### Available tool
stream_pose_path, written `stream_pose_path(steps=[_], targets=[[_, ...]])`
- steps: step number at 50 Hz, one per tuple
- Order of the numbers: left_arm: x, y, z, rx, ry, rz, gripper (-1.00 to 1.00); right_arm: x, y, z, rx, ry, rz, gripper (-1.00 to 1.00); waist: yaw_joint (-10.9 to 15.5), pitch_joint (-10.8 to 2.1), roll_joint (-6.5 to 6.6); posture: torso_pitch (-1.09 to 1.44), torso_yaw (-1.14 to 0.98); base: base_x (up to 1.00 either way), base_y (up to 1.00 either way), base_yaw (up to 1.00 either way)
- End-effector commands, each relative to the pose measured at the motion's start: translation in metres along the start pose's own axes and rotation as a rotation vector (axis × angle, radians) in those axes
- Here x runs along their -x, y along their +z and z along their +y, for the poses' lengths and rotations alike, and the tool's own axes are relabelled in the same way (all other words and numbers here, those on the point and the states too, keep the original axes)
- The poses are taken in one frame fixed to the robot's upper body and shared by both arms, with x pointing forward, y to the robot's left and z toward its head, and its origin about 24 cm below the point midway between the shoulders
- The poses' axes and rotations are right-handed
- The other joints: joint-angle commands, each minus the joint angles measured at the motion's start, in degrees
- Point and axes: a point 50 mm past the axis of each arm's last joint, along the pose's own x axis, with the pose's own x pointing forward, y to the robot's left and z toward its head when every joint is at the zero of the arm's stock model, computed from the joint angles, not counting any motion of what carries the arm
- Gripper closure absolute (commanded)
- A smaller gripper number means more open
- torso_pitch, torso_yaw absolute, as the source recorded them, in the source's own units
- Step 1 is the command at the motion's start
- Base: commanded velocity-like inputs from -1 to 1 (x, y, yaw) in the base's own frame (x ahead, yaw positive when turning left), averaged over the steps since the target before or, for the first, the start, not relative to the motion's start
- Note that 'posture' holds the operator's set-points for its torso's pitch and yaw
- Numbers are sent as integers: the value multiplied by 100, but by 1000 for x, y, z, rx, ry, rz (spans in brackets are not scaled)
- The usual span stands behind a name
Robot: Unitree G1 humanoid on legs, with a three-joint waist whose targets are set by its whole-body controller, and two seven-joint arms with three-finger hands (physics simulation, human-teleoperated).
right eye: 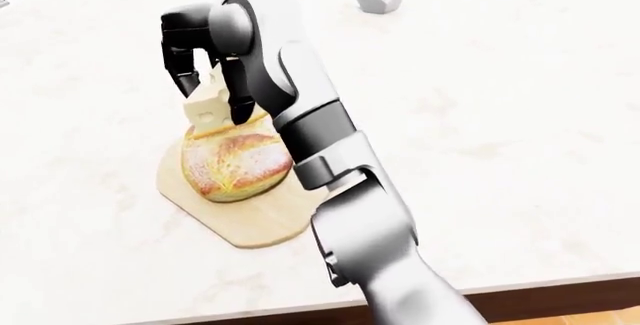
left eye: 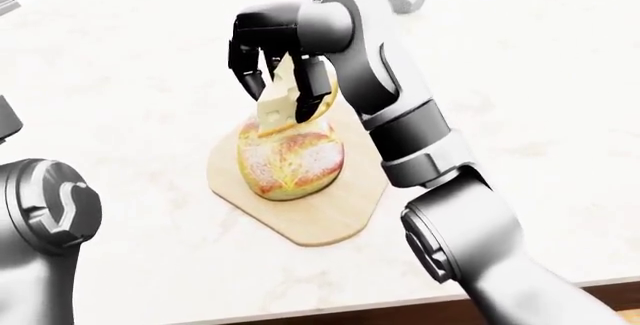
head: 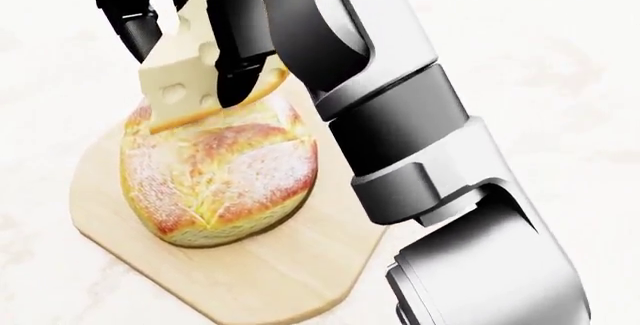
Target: Pick up the wedge of cheese and place it on the slice of bread to prepare a simple cheese on bread dish.
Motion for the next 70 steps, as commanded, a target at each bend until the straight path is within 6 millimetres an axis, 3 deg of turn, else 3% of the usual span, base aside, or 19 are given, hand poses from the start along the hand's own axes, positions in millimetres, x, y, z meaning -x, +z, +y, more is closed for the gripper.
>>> stream_pose_path(steps=[1, 10, 28, 29, 30, 31, 32, 33, 35, 51, 70], targets=[[7, 20, 2, 9, 2, -89, -100, 11, 14, -18, 42, -77, -30, 100, -6, -198, 48, 0, 0, 0, 0, 0], [6, 19, 0, 9, -2, -87, -100, 15, 23, -11, 50, -52, -39, 100, -9, -191, 52, 0, 0, 0, 0, 0], [6, 21, 0, 9, -2, -90, -100, 14, 19, -3, 33, -26, -24, 100, -11, -203, 60, 0, 0, 0, 0, 0], [6, 21, -1, 9, -2, -90, -100, 14, 19, -3, 34, -25, -24, 84, -10, -205, 61, 0, 0, 0, 0, 0], [6, 21, -1, 8, -2, -90, -100, 14, 19, -3, 34, -25, -24, 56, -10, -205, 62, 0, 0, 0, 0, 0], [6, 22, -1, 8, -3, -91, -100, 14, 19, -3, 34, -26, -23, 46, -9, -203, 62, 0, 0, 0, 0, 0], [6, 22, -1, 8, -3, -91, -100, 14, 19, -3, 35, -26, -23, 7, -9, -201, 62, 0, 0, 0, 0, 0], [6, 22, -1, 8, -4, -91, -100, 14, 19, -3, 34, -26, -22, -16, -10, -200, 61, 0, 0, 0, 0, 0], [6, 22, -2, 8, -4, -91, -100, 14, 18, -3, 34, -25, -21, -100, -12, -198, 58, 0, 0, 0, 0, 0], [8, 24, 1, 11, 0, -95, -100, 14, 18, -4, 35, -22, -8, -100, 4, -199, 60, 0, 0, 0, 0, 0], [8, 28, -3, 8, -7, -98, -100, 36, 19, -38, 42, -81, 15, -100, 5, -188, 30, 0, 0, 0, 0, 0]])
